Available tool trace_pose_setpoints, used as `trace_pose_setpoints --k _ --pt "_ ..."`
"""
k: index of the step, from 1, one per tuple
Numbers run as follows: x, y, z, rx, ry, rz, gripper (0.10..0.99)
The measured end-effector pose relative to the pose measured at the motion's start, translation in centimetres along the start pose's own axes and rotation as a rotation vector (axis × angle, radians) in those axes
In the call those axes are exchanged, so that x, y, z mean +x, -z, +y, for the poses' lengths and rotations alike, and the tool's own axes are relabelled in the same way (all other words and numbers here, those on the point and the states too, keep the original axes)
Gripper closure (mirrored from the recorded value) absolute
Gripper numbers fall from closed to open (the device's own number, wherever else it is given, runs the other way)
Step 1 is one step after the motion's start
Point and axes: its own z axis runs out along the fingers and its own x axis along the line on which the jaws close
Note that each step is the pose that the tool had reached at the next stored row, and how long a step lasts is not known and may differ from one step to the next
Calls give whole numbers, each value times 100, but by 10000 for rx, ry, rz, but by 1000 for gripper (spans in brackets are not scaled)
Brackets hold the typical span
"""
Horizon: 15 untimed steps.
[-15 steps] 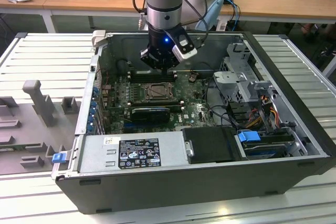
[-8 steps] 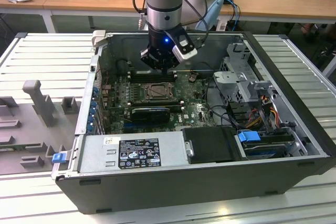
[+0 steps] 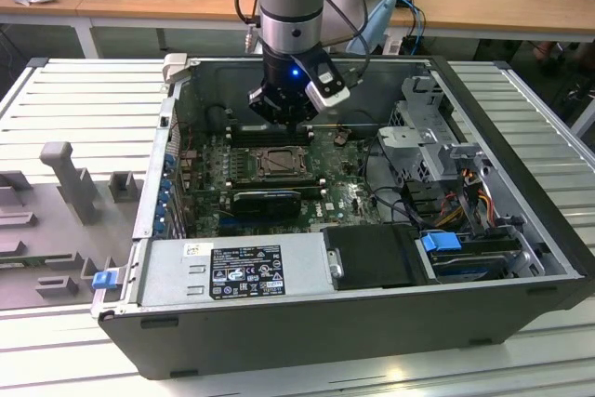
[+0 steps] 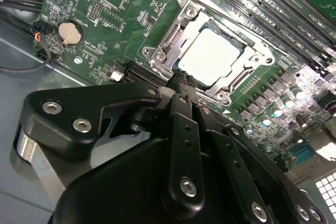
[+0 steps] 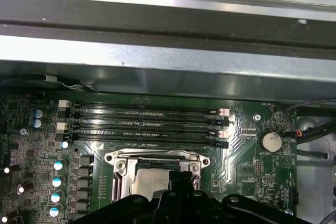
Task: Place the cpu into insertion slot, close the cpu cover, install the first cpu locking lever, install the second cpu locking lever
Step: 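Install the second cpu locking lever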
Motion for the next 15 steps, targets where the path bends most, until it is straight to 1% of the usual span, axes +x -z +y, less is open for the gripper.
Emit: trace_pose_setpoints --k 7,13,15 --pt "1 3 -26 1 0 1 980" --pt "3 6 -62 0 0 1 980" --pt "3 17 -67 3 -2 2 980"
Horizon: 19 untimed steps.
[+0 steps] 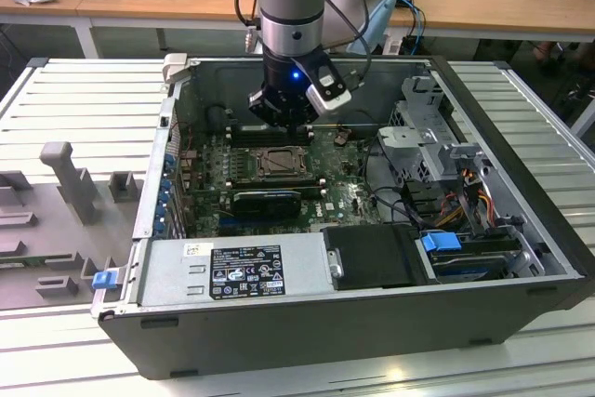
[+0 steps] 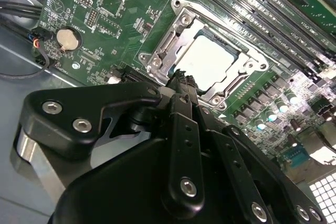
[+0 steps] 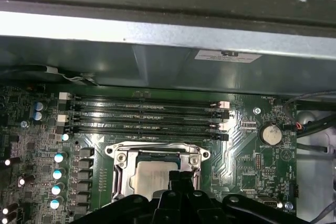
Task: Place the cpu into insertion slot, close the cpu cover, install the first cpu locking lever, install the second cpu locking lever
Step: 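Install the second cpu locking lever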
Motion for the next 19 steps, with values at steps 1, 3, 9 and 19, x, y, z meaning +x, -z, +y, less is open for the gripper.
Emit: trace_pose_setpoints --k 1,3,9,19 --pt "-1 17 1 -1 0 -1 980" --pt "-4 47 3 -2 2 -1 980" --pt "-3 63 -44 -2 2 -1 980" --pt "4 64 -234 -24 -44 486 980"
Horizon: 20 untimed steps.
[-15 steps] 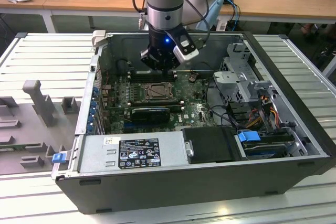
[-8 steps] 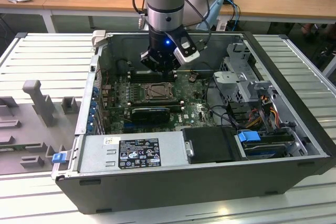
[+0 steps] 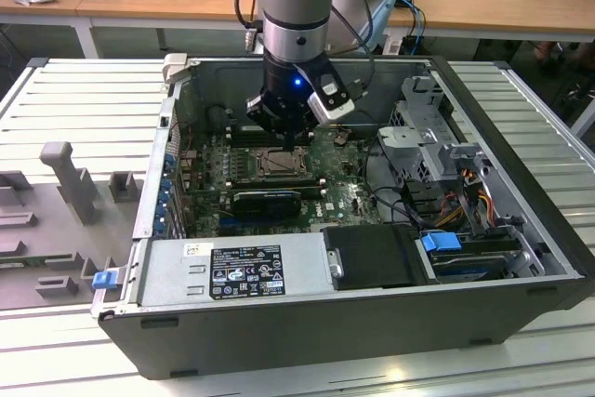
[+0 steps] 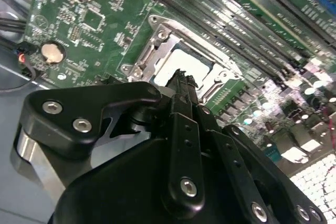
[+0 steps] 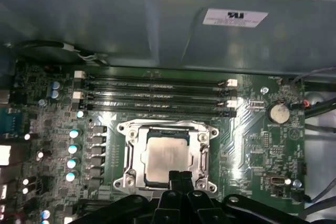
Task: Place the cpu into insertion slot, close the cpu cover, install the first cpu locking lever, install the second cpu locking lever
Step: 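Install the second cpu locking lever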
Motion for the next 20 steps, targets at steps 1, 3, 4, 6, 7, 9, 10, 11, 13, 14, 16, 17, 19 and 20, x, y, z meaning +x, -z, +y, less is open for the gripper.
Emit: trace_pose_setpoints --k 1,3,4,6,7,9,10,11,13,14,16,17,19,20 --pt "1 -4 -27 -1 -5 60 980" --pt "4 -10 -83 -4 -9 101 980" --pt "6 -13 -129 -4 -10 106 980" --pt "10 -17 -212 -4 -11 106 980" --pt "12 -18 -246 -5 -11 106 980" --pt "16 -17 -309 -5 -8 105 980" --pt "37 -18 -314 -15 -12 105 980" --pt "63 -18 -315 -35 -10 104 980" --pt "139 -23 -314 -79 -12 102 980" --pt "172 -27 -314 -98 -10 102 980" --pt "245 -71 -315 -125 -7 100 980" --pt "251 -88 -316 -125 -6 100 980" --pt "266 -131 -319 -125 -1 101 980" --pt "277 -158 -322 -124 5 102 980"
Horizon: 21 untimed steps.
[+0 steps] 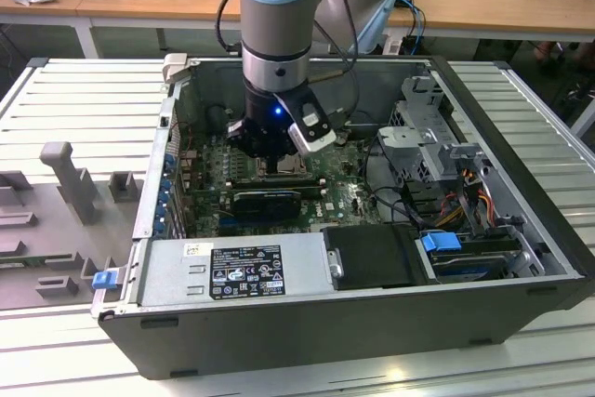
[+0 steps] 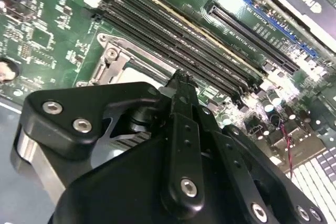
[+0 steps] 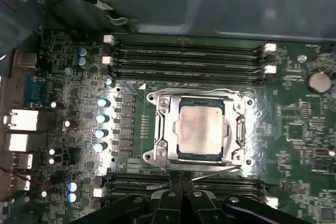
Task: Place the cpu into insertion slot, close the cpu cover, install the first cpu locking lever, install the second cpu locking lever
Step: 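Install the second cpu locking lever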
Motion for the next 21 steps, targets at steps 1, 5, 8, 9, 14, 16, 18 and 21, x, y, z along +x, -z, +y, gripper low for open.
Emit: trace_pose_setpoints --k 1,5,8,9,14,16,18,21 --pt "7 -17 -2 -1 5 0 980" --pt "48 -101 -9 0 39 4 980" --pt "124 -139 -23 -234 73 -5 980" --pt "143 -140 -45 -496 74 -21 980" --pt "168 -132 -177 -1072 83 -69 980" --pt "189 -128 -216 -1300 82 -85 980" --pt "214 -134 -225 -1440 85 -97 980" --pt "233 -183 -237 -1519 93 -102 980"
